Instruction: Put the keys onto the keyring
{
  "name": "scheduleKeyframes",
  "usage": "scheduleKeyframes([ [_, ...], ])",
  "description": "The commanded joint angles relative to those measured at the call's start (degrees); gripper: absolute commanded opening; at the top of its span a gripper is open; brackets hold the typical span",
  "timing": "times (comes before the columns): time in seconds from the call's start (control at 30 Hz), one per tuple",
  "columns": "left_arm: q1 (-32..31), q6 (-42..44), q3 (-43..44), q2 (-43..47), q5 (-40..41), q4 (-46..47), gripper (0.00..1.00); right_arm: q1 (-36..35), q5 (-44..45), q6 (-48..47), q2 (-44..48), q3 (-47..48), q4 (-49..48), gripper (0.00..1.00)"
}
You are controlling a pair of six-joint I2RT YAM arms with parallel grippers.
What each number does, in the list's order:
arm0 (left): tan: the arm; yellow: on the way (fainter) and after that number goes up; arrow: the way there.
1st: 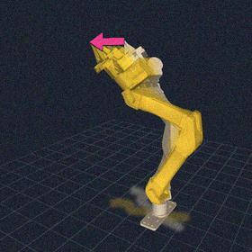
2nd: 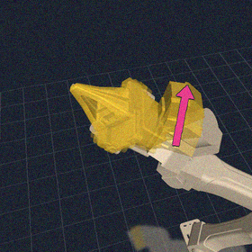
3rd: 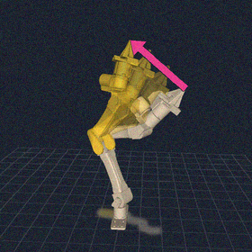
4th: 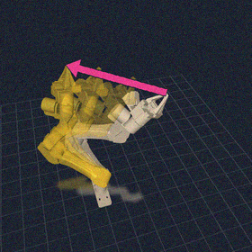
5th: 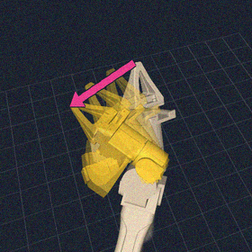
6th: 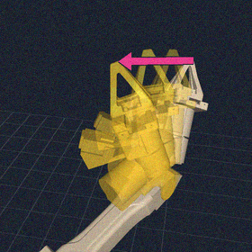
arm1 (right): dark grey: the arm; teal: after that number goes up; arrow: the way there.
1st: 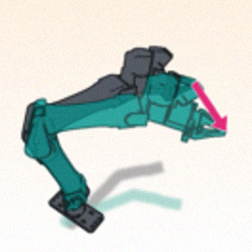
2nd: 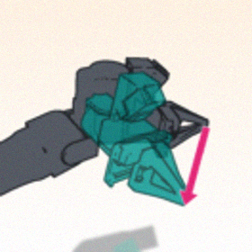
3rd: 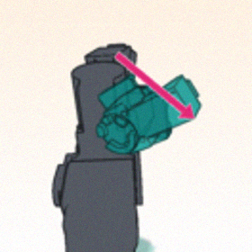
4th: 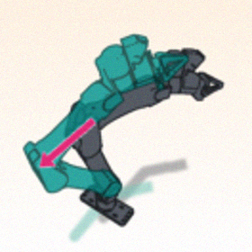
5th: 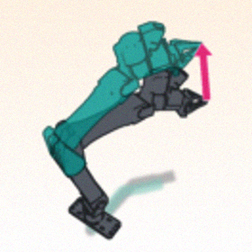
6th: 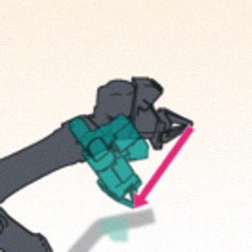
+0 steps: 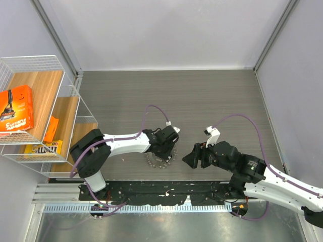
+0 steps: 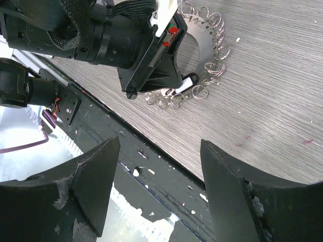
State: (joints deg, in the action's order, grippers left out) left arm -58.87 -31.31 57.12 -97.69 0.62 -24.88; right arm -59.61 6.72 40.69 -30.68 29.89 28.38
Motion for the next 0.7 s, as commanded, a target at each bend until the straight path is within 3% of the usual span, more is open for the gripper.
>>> scheduleKeyframes([
  [0.0,-0.5,0.8,0.2,2.3,2.4,-2.7,0.0,0.1,0.4,-0.5,-0.4,3.0,-1.0,0.72],
  [0.17,-0.4,1.3,0.3,9.6,5.4,-5.7,0.0,0.1,1.2,-0.5,-0.1,2.7,-1.1,0.72],
  [0.37,-0.5,0.2,1.1,12.1,5.4,-9.5,0.32,0.1,0.7,-0.3,-0.7,2.7,-1.7,0.72],
  [0.67,-1.2,-1.2,-0.6,9.5,4.4,-8.7,0.39,0.1,0.1,0.3,-0.2,1.8,-2.2,0.72],
])
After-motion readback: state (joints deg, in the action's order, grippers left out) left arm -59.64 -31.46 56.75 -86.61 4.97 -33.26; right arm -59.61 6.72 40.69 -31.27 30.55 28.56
